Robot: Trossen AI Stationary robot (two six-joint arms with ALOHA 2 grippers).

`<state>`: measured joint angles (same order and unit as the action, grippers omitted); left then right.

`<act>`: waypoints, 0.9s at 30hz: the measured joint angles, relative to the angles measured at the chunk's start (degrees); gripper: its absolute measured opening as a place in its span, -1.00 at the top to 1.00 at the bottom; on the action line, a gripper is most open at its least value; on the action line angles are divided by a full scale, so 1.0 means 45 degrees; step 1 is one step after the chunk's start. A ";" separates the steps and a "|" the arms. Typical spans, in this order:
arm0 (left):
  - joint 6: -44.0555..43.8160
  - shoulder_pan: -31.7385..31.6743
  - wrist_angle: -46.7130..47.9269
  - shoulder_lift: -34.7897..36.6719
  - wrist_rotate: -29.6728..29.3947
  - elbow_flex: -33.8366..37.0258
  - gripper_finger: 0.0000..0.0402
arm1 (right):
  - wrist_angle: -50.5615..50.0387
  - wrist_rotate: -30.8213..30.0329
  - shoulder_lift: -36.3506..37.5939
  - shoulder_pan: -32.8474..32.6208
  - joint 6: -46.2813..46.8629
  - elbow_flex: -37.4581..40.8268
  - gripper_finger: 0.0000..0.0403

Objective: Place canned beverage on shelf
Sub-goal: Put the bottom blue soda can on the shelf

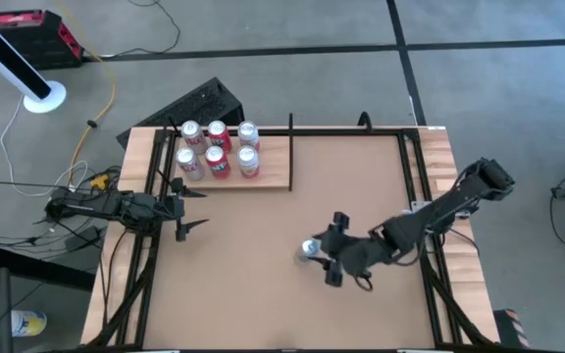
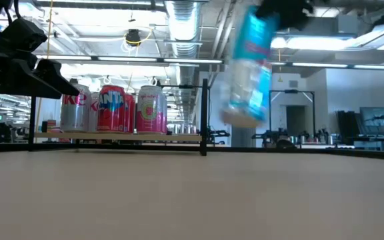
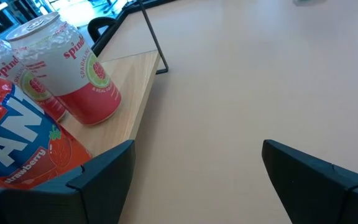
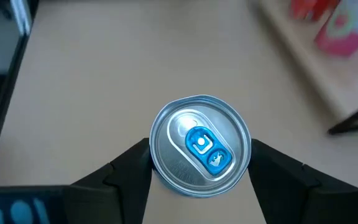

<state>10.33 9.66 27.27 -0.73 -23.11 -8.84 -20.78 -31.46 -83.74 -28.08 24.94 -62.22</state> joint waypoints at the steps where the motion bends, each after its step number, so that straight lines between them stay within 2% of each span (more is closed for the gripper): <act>1: 0.0000 0.0002 0.0000 0.0000 0.0000 0.0000 -0.67 | 0.0176 0.0005 0.0000 0.0242 -0.0356 -0.0223 -0.27; 10: 0.0000 0.0002 0.0000 0.0000 -0.0003 0.0000 -0.67 | 0.1619 0.0648 0.0000 0.2674 -0.3561 -0.1892 -0.26; 17: 0.0000 0.0001 0.0002 0.0000 -0.0002 0.0000 -0.67 | 0.1532 0.2051 0.0005 0.4922 -0.4209 -0.2923 -0.26; 27: 0.0000 -0.0001 0.0002 0.0000 -0.0003 0.0000 -0.67 | 0.2042 0.3207 -0.0298 0.8038 -0.5624 -0.4209 -0.26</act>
<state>10.33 9.65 27.28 -0.73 -23.13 -8.84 -11.59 -17.03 -85.09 8.09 -0.37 -81.15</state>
